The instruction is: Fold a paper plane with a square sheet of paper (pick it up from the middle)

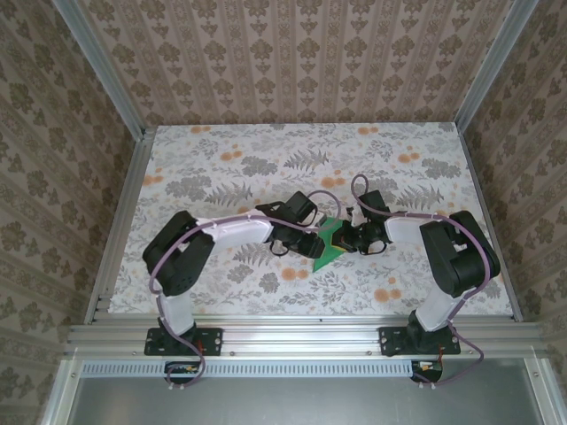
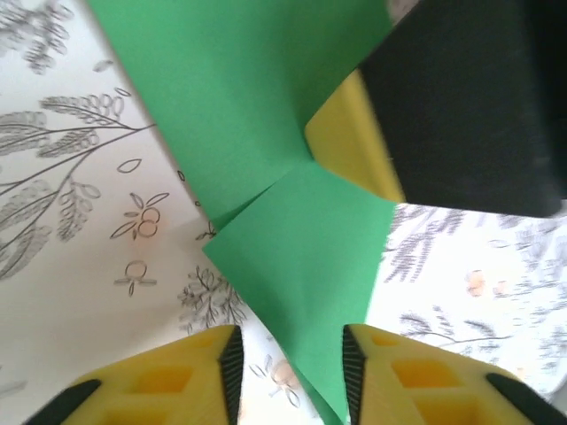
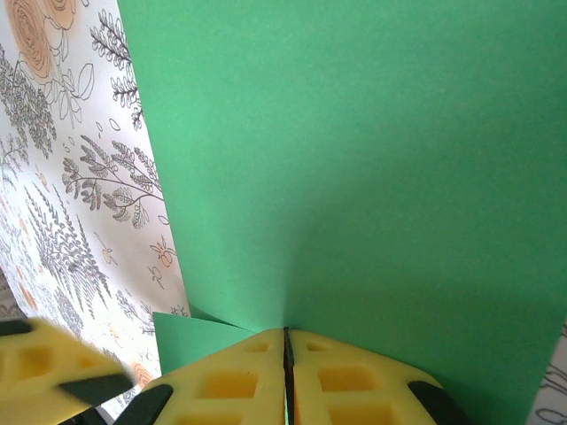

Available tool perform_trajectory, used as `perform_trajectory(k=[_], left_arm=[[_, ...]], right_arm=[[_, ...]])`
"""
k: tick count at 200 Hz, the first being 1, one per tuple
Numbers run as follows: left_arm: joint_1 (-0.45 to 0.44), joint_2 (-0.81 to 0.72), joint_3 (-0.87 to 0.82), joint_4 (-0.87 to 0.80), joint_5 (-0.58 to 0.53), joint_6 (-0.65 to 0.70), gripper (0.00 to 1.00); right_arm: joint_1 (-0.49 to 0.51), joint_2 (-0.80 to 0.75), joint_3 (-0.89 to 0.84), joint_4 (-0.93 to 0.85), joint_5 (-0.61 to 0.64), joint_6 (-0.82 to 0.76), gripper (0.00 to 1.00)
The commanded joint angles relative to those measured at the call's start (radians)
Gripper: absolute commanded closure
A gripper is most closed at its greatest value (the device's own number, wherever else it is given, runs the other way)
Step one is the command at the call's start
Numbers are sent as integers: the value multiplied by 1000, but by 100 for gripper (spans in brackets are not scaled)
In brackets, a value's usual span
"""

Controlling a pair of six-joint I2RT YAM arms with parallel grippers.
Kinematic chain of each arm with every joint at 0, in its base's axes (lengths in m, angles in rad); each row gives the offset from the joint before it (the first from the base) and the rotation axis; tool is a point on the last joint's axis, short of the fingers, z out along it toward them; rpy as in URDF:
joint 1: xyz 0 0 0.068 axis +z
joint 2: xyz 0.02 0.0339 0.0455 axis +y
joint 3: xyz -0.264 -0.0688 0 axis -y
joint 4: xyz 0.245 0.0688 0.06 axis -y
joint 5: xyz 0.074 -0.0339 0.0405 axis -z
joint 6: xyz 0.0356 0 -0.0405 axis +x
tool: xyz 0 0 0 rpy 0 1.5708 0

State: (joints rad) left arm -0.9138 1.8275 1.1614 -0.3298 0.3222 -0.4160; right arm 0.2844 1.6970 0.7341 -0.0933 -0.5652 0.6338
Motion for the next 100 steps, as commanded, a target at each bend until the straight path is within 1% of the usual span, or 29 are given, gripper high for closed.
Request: perform_trajectory(k=[1, 10, 27, 51, 65, 100], left_arm=[[-9, -89, -20, 2, -2, -67, 60], [-25, -96, -15, 1, 6, -72, 63], [-62, -93, 2, 0, 11, -79, 73], [-103, -33, 43, -7, 39, -73, 82], [-113, 5, 61, -18, 31, -69, 84], [-112, 52, 69, -33, 9, -61, 85]], right_arm=[[-1, 46, -33, -68, 120, -11, 90], [-1, 46, -33, -69, 124, -9, 90], [0, 47, -33, -69, 130, -8, 90], [-1, 58, -30, -70, 136, -8, 90], [0, 64, -29, -68, 136, -5, 90], [0, 66, -27, -66, 136, -3, 90]])
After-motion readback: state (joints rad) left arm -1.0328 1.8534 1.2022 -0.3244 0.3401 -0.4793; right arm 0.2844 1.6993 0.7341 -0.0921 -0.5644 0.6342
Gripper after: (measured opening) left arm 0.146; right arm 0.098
